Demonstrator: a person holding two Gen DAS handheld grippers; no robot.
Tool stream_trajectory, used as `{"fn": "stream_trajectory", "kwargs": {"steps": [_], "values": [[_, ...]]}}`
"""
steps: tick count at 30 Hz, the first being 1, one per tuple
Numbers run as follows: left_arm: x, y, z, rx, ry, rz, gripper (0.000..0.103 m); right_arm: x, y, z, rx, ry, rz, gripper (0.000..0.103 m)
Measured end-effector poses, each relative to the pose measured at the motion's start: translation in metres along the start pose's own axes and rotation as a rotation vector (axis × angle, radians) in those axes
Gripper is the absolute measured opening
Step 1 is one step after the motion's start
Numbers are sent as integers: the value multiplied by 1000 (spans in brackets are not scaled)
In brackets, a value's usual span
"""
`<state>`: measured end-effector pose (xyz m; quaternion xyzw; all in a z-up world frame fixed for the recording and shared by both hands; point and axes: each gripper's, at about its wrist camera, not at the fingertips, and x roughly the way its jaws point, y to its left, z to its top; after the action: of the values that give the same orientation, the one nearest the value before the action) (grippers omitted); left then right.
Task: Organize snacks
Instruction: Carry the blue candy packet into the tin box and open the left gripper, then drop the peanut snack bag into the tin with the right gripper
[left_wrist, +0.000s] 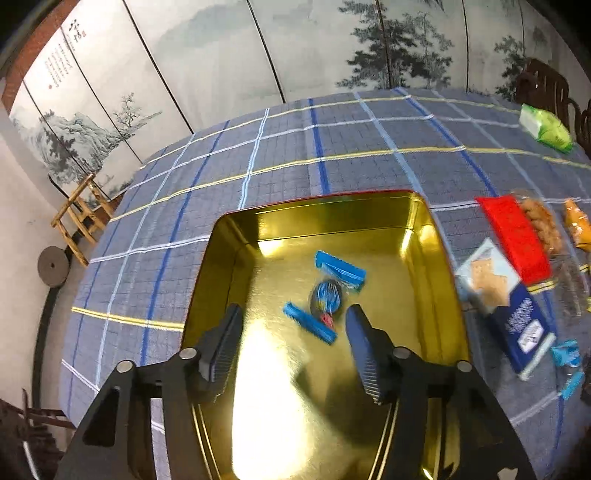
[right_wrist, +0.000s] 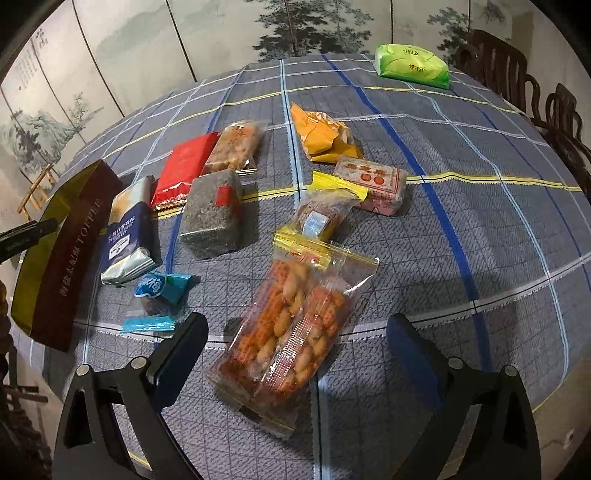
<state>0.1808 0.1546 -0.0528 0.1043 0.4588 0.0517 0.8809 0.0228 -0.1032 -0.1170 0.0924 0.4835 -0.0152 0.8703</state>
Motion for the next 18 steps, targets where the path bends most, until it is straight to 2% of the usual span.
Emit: {"fn": "stream_trajectory", "kwargs": {"steps": [2, 3, 5, 7, 9, 11, 13, 16, 18], "values": [[-11, 1, -6, -22, -15, -23, 62, -1, -4, 1, 22, 1, 17, 95], [-19, 2, -11, -34, -23, -30, 69, -2, -6, 1, 35, 5, 24, 95], [-34, 2, -20, -59, -47, -49, 75, -4, -9, 2, 70, 16, 45, 95], [-49, 2, -30, -76, -66, -78, 77, -4, -9, 2, 89, 19, 48, 95], [-60, 0, -38, -83, -72, -104, 77, -1, -1, 1, 31, 17, 2, 94], [-76, -4, -49, -79, -97, -115, 77, -2, 5, -2, -24, 2, -37, 81], [-89, -6, -59, -68, -123, -94, 77, -6, 7, -5, -78, -22, -46, 45], [-109, -3, -75, -66, -165, -68, 78, -10, -3, -7, -102, -15, 10, 42], [-121, 4, -88, -79, -190, -46, 81, -16, -9, -8, -94, -6, 83, 41]]}}
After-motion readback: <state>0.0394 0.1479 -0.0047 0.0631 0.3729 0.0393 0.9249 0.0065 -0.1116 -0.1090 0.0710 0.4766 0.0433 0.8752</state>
